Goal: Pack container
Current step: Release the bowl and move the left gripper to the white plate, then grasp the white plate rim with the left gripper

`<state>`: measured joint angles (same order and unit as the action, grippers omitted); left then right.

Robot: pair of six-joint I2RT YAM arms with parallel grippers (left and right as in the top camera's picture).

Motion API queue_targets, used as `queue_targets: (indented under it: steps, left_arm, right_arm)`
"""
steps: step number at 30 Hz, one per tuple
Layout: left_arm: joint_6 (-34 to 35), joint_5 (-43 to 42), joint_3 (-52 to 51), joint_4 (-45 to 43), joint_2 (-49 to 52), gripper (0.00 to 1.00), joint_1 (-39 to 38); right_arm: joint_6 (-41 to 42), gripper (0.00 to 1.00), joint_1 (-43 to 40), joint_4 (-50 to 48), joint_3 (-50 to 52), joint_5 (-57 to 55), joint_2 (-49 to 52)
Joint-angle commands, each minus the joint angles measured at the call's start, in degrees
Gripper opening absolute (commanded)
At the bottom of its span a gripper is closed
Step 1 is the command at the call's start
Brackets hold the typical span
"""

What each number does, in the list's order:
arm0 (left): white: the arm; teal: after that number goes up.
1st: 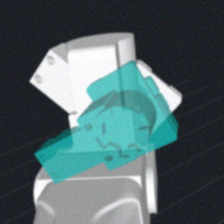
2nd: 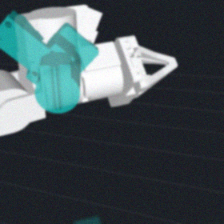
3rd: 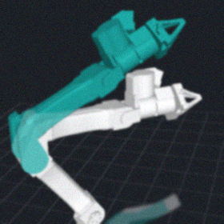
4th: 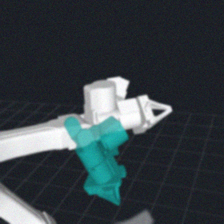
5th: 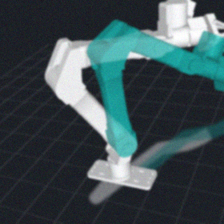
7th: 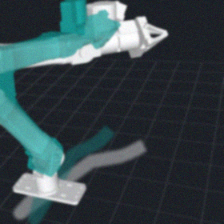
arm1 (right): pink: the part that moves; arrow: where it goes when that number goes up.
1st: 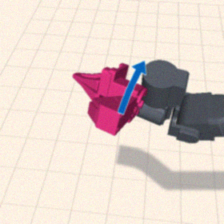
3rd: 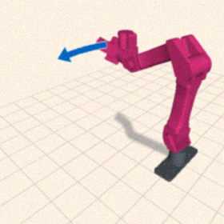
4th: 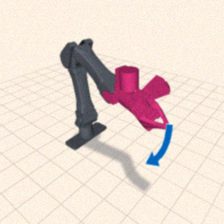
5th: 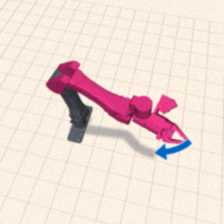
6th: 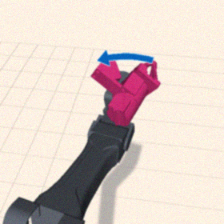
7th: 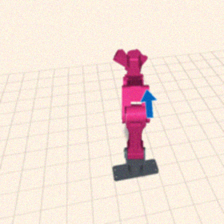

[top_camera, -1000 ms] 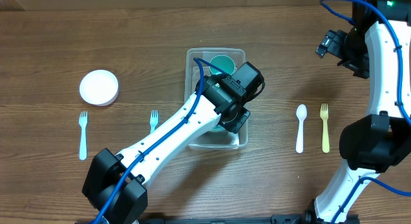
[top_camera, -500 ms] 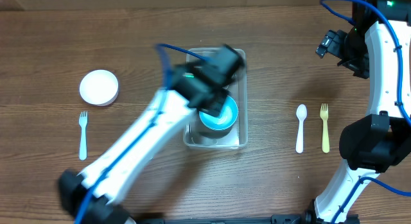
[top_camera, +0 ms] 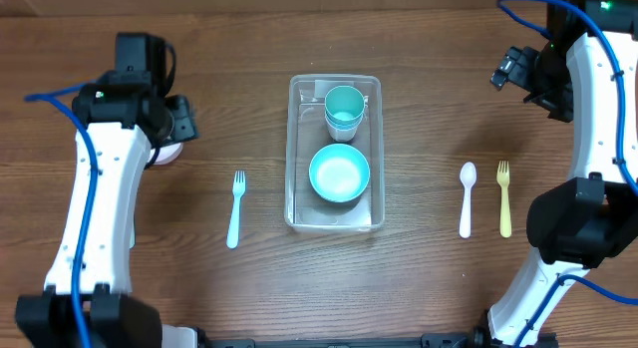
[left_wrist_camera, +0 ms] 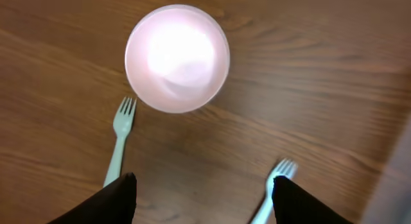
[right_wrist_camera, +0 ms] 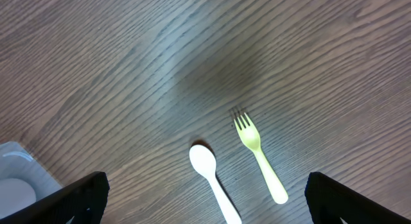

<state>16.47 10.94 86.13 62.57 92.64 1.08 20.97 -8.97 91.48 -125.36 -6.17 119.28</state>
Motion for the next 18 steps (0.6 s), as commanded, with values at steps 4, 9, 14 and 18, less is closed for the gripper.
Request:
queue_targets:
  steps: [4,9,14,18]
  left_arm:
    - [-6.3,-3.3,-9.4,-10.9,6.2,0.65,2.3]
    - [-10.7,-3.2,-9.6,-15.8,12.6,0.64,2.3]
    - [-13.4,-2.8,-9.6,-19.9,17.7,0.62,2.3]
    - [-16.9,-2.6,-9.6,-22.7,20.7,0.53,2.3]
  right_arm:
    - [0.3,1.00,0.0,-0.2,-1.4,-0.2,-2.2]
    - [0.3,1.00,0.0,-0.2,-1.4,-0.2,-2.2]
    - [0.3,1.00,0.0,-0.2,-1.4,-0.2,-2.2]
    - [0.3,1.00,0.0,-0.2,-1.4,-0.2,-2.2]
